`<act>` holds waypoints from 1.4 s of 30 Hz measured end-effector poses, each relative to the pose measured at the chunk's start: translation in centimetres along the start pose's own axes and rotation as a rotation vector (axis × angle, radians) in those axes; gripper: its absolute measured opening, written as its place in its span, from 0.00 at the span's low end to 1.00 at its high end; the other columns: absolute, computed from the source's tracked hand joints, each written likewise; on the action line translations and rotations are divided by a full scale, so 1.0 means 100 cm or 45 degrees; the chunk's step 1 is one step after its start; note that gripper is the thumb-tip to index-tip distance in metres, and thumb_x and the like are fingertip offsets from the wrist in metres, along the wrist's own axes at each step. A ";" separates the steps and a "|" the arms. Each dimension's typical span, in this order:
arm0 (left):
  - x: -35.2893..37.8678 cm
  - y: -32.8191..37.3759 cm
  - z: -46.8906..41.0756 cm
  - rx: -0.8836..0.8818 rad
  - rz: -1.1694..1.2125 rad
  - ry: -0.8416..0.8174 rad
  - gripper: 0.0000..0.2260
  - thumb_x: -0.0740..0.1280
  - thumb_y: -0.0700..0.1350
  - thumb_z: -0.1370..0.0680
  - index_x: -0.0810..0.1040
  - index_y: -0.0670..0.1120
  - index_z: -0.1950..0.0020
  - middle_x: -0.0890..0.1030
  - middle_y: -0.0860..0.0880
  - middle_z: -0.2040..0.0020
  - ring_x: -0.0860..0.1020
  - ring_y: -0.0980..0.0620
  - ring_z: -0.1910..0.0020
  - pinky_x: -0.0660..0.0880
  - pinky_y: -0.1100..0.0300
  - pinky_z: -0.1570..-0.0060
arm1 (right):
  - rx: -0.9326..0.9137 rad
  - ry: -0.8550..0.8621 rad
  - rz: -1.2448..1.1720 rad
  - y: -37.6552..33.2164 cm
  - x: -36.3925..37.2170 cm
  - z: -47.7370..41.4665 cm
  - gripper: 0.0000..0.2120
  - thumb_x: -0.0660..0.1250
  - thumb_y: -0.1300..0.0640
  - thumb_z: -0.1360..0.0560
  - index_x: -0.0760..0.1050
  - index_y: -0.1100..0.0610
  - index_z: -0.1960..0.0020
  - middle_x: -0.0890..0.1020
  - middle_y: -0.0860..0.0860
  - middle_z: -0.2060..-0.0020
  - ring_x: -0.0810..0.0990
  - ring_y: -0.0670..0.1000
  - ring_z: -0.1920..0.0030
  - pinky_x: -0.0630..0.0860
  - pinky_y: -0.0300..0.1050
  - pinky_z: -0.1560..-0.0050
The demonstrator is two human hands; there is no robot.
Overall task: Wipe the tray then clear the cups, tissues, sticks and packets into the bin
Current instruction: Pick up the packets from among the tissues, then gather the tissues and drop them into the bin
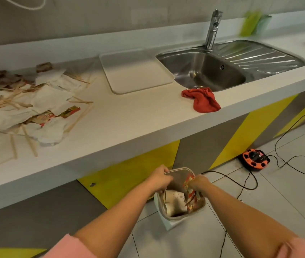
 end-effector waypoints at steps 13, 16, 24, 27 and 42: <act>-0.046 -0.007 0.008 0.065 0.044 0.119 0.10 0.62 0.43 0.21 0.71 0.44 0.41 0.73 0.45 0.56 0.71 0.52 0.66 0.68 0.62 0.72 | -0.071 -0.235 0.144 -0.070 0.010 0.006 0.16 0.54 0.61 0.21 0.67 0.67 0.35 0.81 0.64 0.55 0.81 0.58 0.61 0.81 0.52 0.54; -0.061 -0.001 0.013 0.080 -0.011 0.119 0.03 0.62 0.42 0.22 0.71 0.47 0.55 0.72 0.48 0.64 0.71 0.52 0.69 0.67 0.61 0.74 | -0.100 -0.358 0.373 -0.094 0.008 0.021 0.19 0.58 0.57 0.20 0.69 0.69 0.35 0.82 0.62 0.53 0.82 0.53 0.68 0.80 0.49 0.51; -0.135 0.011 0.047 0.151 -0.044 0.242 0.08 0.58 0.42 0.21 0.71 0.48 0.59 0.75 0.51 0.70 0.73 0.56 0.76 0.65 0.66 0.77 | -0.485 -0.218 0.885 -0.186 -0.021 0.098 0.27 0.60 0.45 0.22 0.66 0.65 0.34 0.79 0.62 0.45 0.80 0.54 0.74 0.81 0.50 0.58; -0.170 0.015 0.062 0.207 0.000 0.334 0.06 0.59 0.42 0.21 0.76 0.44 0.54 0.76 0.50 0.71 0.72 0.58 0.80 0.64 0.69 0.79 | -0.582 -0.278 0.928 -0.220 -0.029 0.133 0.28 0.58 0.45 0.21 0.63 0.67 0.33 0.81 0.61 0.53 0.78 0.52 0.78 0.78 0.46 0.64; -0.353 -0.046 0.102 0.175 0.273 0.848 0.05 0.63 0.41 0.22 0.77 0.43 0.55 0.75 0.48 0.69 0.70 0.53 0.73 0.65 0.68 0.79 | -1.184 0.228 0.771 -0.400 -0.020 0.198 0.09 0.62 0.52 0.24 0.77 0.53 0.47 0.79 0.50 0.58 0.79 0.51 0.61 0.70 0.40 0.65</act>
Point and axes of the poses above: each hand's wrist, its own z-axis away from the middle knuckle, its own x-axis out of the palm, y = z × x, the point moved 7 cm from there along -z, towards the middle knuckle
